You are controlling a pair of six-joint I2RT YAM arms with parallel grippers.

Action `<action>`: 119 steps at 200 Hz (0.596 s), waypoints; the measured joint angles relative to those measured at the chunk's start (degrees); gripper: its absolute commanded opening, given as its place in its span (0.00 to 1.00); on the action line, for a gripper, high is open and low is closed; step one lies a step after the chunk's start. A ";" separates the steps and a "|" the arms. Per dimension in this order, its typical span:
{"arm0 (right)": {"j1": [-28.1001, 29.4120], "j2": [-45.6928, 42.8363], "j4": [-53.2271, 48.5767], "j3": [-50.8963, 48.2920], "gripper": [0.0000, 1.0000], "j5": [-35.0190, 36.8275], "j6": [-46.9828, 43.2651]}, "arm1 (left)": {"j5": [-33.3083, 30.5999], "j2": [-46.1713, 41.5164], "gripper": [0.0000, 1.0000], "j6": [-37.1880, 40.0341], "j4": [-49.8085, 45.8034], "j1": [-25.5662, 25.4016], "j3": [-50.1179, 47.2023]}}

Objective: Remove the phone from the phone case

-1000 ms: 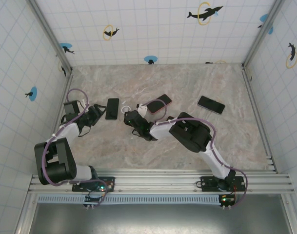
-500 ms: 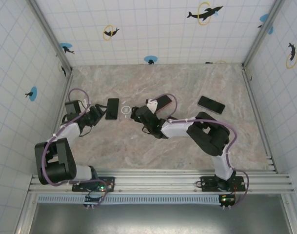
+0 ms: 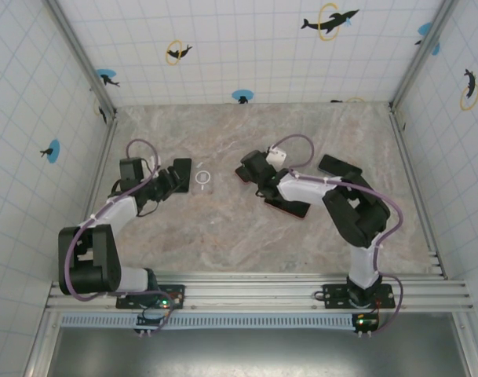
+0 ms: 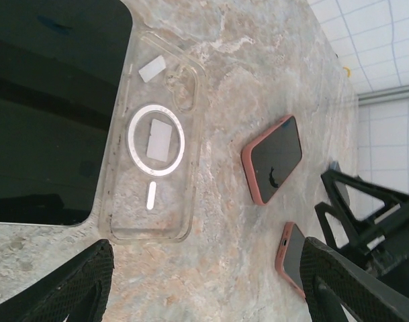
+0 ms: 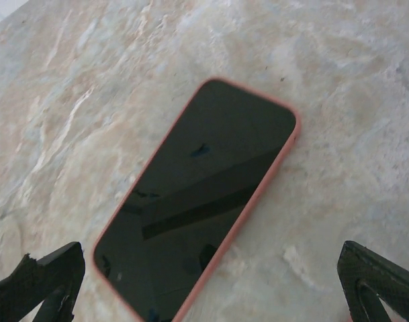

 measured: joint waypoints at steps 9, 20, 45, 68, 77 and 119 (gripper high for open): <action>-0.46 1.16 -0.68 1.70 0.99 -0.02 -0.02 | -0.11 0.00 0.75 0.00 0.02 -0.17 0.15; -0.81 2.56 -1.29 3.43 0.99 -0.09 -0.07 | -0.11 0.00 0.75 0.00 0.09 -0.17 0.28; -1.33 6.19 -3.41 7.65 0.99 -0.74 -0.09 | -0.11 0.00 0.75 0.00 0.09 -0.17 0.39; -1.62 9.70 -5.25 11.45 0.99 -1.70 -0.02 | -0.11 0.00 0.75 0.02 0.09 -0.17 0.39; -1.70 10.47 -5.70 12.20 0.99 -1.99 0.00 | -0.11 0.00 0.75 0.02 0.09 -0.22 0.39; -2.23 14.53 -8.72 17.77 0.99 -2.95 0.07 | -0.09 0.07 0.75 0.02 0.07 -0.24 0.59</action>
